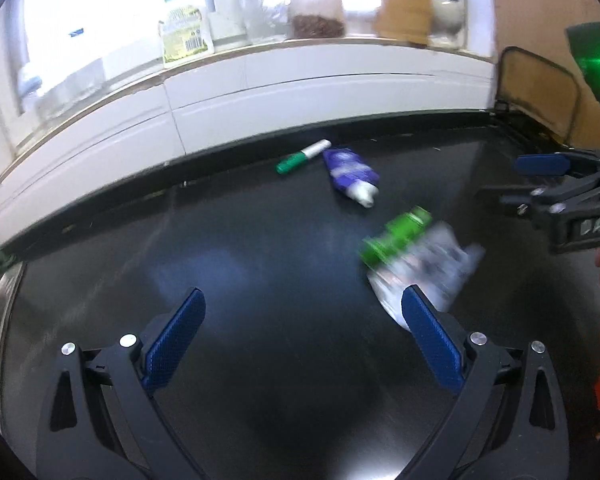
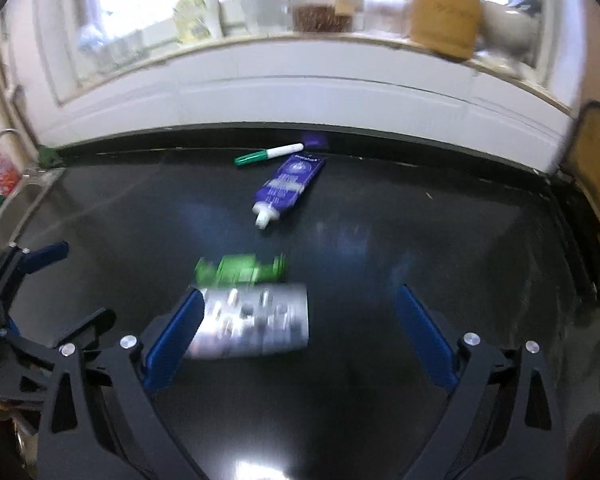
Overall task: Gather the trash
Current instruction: 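Grasp the green marker with the left tool while the right tool grasps the blue toothpaste tube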
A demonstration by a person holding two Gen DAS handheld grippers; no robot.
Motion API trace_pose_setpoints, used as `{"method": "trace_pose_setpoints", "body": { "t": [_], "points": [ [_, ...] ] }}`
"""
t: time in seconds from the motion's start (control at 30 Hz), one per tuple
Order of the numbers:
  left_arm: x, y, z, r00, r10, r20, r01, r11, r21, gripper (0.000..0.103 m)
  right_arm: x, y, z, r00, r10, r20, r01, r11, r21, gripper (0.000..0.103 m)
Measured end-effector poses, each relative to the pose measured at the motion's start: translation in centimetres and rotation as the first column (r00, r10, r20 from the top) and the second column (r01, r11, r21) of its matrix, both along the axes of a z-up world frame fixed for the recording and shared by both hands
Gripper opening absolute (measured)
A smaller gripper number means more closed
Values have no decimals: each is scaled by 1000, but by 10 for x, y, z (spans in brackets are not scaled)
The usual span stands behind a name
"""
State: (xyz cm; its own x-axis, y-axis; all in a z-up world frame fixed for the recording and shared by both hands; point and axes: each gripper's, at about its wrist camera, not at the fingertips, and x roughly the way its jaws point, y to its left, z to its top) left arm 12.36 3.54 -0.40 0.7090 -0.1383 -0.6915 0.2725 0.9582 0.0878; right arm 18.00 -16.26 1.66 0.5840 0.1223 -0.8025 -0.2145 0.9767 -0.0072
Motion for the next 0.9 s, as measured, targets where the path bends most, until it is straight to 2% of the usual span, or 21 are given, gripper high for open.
{"method": "trace_pose_setpoints", "body": {
  "t": [0.07, 0.17, 0.27, 0.4, 0.5, 0.53, 0.57, 0.6, 0.67, 0.8, 0.87, 0.9],
  "points": [
    [35, 4, -6, 1000, -23, -20, 23, 1000, 4, 96, 44, 14, -16, 999, -18, -46, 16, 999, -32, 93],
    [88, 7, -16, 995, -60, -83, 58, 998, -37, 96, 95, 30, -39, 994, -28, -102, 19, 996, -87, 93],
    [133, 6, -25, 993, -71, -99, 69, 997, -24, 96, 133, 38, -59, 986, -27, -162, 12, 995, -94, 93],
    [172, 4, -38, 990, -82, -114, 83, 997, 0, 95, 161, 44, -76, 979, -29, -202, 6, 994, -113, 92],
    [197, 1, -45, 987, -100, -124, 101, 995, -1, 95, 168, 36, -78, 980, 1, -200, -13, 998, -60, 85],
    [203, -1, -47, 987, -106, -122, 107, 994, 0, 95, 168, 32, -76, 981, 11, -192, -22, 998, -56, 74],
    [212, -5, -49, 984, -122, -126, 123, 992, 0, 95, 167, 27, -74, 983, 21, -185, -32, 998, -55, 56],
    [217, -8, -50, 983, -132, -127, 134, 991, 5, 95, 166, 21, -71, 982, 21, -189, -33, 998, -61, 53],
    [229, -20, -53, 980, -155, -123, 159, 987, 28, 93, 166, 11, -71, 979, 40, -201, -52, 997, -50, 52],
    [244, -43, -60, 970, -201, -135, 209, 976, 52, 83, 161, -5, -70, 977, 59, -206, -69, 997, -44, 52],
    [250, -50, -62, 967, -217, -131, 223, 974, 34, 76, 159, -10, -70, 976, 67, -207, -78, 996, -42, 52],
    [254, -52, -62, 962, -228, -147, 231, 973, 3, 68, 157, -13, -70, 976, 73, -206, -83, 996, -41, 52]
  ]
}}
